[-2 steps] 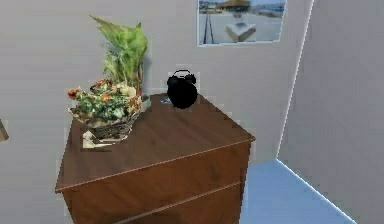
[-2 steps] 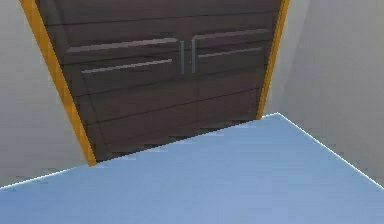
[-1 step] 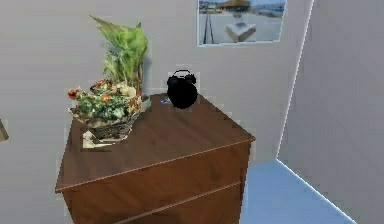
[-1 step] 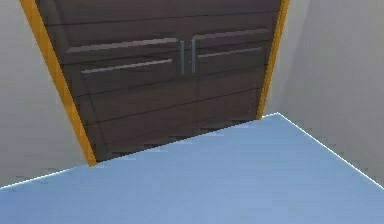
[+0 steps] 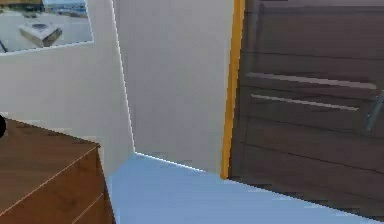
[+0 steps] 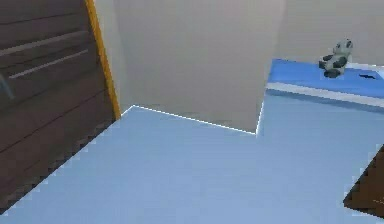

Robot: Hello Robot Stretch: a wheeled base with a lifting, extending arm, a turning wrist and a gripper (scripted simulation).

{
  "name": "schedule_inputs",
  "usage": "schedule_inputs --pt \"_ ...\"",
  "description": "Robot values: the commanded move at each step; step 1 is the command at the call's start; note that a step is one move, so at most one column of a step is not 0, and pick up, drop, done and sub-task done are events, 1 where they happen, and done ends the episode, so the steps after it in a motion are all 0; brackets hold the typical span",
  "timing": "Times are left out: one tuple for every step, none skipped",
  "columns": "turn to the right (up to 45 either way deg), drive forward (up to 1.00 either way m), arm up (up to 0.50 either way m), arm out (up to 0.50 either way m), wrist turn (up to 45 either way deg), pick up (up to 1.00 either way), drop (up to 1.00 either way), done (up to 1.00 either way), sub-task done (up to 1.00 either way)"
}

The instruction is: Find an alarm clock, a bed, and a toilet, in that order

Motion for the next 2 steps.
schedule_inputs --pt "45.0 0.00 0.00 0.00 0.0 0.00 0.00 0.00 0.00" --pt "45.0 0.00 0.00 0.00 0.0 0.00 0.00 0.00 0.00"
